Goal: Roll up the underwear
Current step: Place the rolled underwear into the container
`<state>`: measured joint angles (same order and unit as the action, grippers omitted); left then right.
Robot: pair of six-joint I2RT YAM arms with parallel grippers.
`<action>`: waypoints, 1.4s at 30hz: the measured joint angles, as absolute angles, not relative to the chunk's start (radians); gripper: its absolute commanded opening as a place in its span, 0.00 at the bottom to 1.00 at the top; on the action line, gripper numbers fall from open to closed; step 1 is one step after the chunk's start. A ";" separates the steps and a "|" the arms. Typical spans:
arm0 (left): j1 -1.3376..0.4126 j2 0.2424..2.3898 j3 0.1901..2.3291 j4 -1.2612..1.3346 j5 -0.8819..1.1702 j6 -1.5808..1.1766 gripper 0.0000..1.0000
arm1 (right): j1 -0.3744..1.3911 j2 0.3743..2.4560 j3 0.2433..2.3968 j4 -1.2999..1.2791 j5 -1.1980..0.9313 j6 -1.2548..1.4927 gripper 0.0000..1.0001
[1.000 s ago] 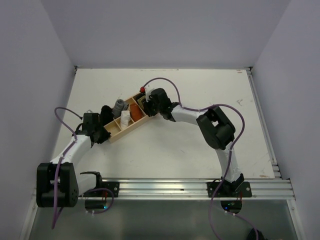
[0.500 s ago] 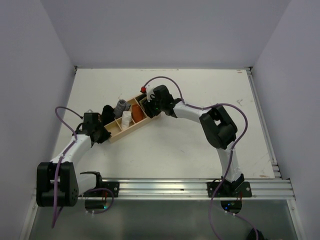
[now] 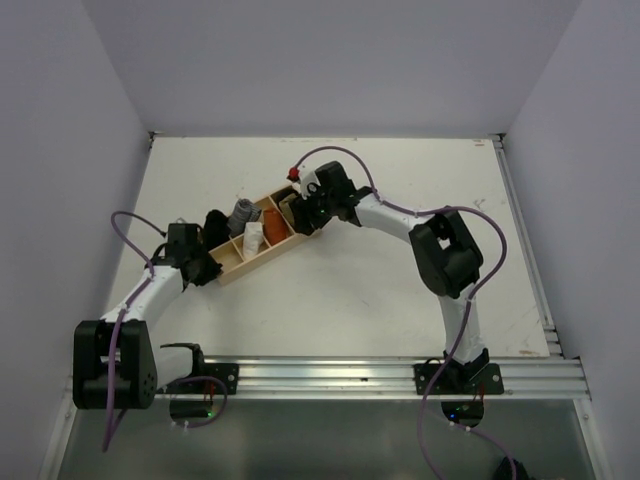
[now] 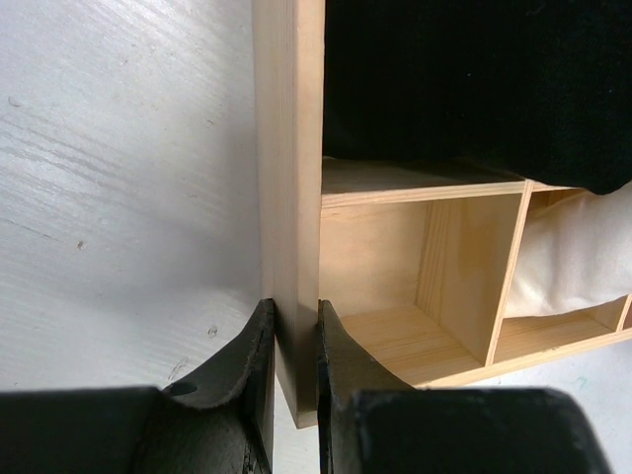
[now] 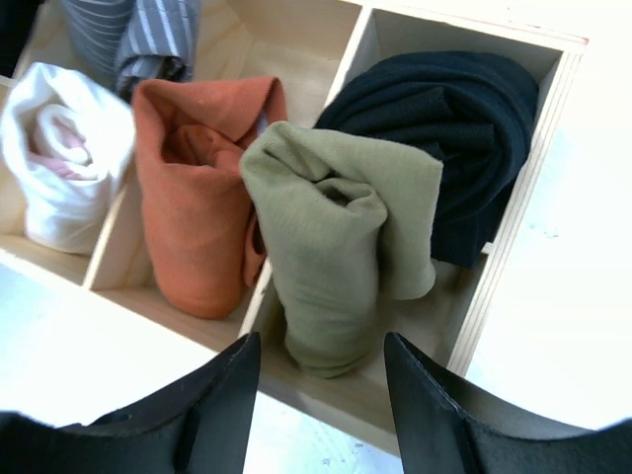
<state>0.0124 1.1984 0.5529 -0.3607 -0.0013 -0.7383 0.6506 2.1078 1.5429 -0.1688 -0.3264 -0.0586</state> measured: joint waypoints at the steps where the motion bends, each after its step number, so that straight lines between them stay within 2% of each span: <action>1: 0.012 1.200 0.555 -0.363 -0.003 -0.738 0.00 | 0.648 2.104 1.543 -0.175 -0.336 -0.058 0.59; 11: 0.038 1.214 0.565 -0.364 -0.009 -0.748 0.00 | 0.649 1.958 1.543 -0.230 -0.438 0.051 0.60; 18: 0.109 1.202 0.562 -0.376 -0.028 -0.750 0.01 | 0.649 1.776 1.542 -0.241 -0.376 0.218 0.61; 26: 0.150 1.113 0.529 -0.468 -0.114 -0.785 0.07 | 0.649 1.661 1.558 -0.435 -0.299 0.327 0.63; 28: 0.160 1.079 0.519 -0.508 -0.139 -0.790 0.09 | 0.649 1.639 1.532 -0.462 -0.295 0.352 0.67; 29: 0.164 1.063 0.517 -0.530 -0.149 -0.793 0.18 | 0.649 1.624 1.511 -0.473 -0.288 0.361 0.70; 30: 0.166 1.051 0.517 -0.557 -0.160 -0.794 0.24 | 0.649 1.609 1.491 -0.488 -0.279 0.372 0.99; 31: 0.168 1.041 0.517 -0.581 -0.171 -0.796 0.37 | 0.649 1.592 1.472 -0.501 -0.277 0.388 0.99; 33: 0.172 1.021 0.521 -0.626 -0.184 -0.811 0.54 | 0.649 1.560 1.439 -0.530 -0.270 0.393 0.99; 34: 0.175 1.011 0.526 -0.646 -0.188 -0.818 0.99 | 0.649 1.546 1.429 -0.538 -0.267 0.399 0.99; 42: 0.177 0.917 0.651 -0.774 -0.191 -0.841 1.00 | 0.649 1.402 1.353 -0.585 -0.226 0.456 0.99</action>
<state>0.1768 0.9173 0.6506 -0.7738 -0.1909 -0.8413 0.6487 1.4025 1.3533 -0.5846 -0.2260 0.4557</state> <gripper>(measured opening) 0.997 0.987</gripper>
